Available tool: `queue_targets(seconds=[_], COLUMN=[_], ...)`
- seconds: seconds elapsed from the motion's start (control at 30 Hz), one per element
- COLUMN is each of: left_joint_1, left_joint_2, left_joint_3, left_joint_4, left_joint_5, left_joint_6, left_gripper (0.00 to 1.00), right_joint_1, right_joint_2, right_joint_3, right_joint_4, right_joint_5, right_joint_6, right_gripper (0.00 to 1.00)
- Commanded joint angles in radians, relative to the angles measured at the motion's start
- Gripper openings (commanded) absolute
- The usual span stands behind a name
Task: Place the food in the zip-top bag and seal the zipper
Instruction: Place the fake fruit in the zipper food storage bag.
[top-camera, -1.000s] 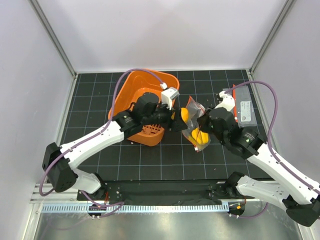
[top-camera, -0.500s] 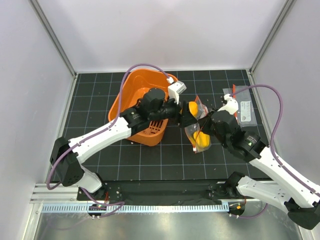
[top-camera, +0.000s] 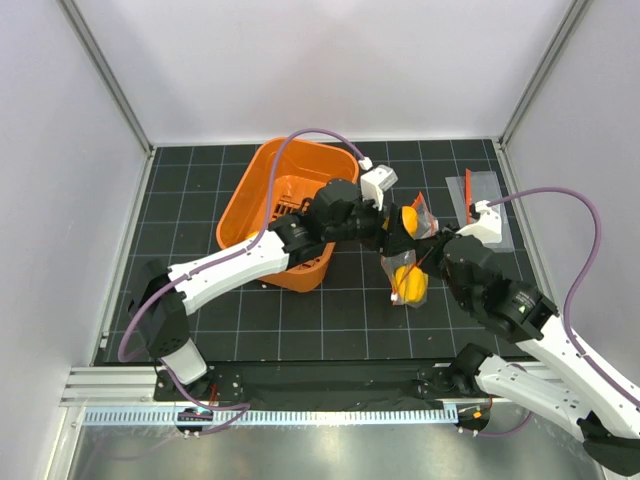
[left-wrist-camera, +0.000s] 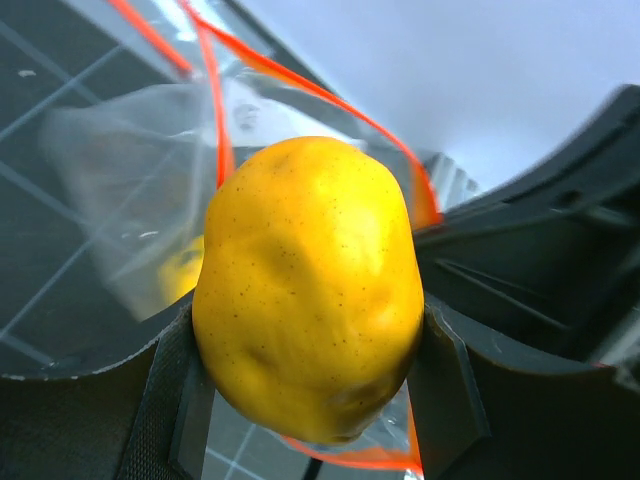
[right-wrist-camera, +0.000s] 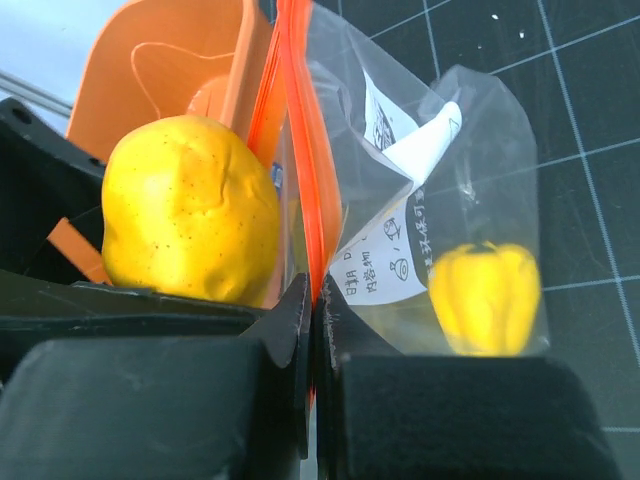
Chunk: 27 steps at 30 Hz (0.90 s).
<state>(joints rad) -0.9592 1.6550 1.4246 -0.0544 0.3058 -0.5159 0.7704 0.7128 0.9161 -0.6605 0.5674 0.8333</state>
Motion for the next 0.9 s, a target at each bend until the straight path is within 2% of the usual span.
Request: queue_targets(seconds=[0.0,0.1,0.33,0.4,0.63,0.87], left_joint_1=[-0.029,-0.044,-0.084,-0.099,-0.124,-0.159], left_joint_2=[-0.020,-0.034,-0.095,-0.113,-0.126,-0.054], left_joint_3=[0.056,0.071,0.068,0.074,0.077,0.089], left_joint_4=[-0.051,-0.129,-0.179,-0.180,-0.125,-0.064], left_joint_5=[-0.185,-0.375,-0.559,-0.551,-0.278,-0.212], left_joint_6=[0.059,0.106,0.157,0.166,0.123,0.108], left_gripper=[0.02,0.02,0.03,0.04,0.04,0.04], right_joint_1=[-0.003,-0.002,-0.002,-0.003,-0.002,-0.002], right_joint_2=[0.010,0.025,0.031,0.030,0.010,-0.070], right_joint_3=[0.007,0.015,0.017,0.017,0.010,-0.042], right_joint_4=[0.039,0.019,0.022,0.022,0.024,0.061], right_joint_5=[0.063,0.071,0.069,0.071,0.072,0.088], right_joint_6=[0.013,0.010,0.001,0.003,0.001,0.004], right_gripper=[0.01,0.01,0.01,0.01,0.01,0.01])
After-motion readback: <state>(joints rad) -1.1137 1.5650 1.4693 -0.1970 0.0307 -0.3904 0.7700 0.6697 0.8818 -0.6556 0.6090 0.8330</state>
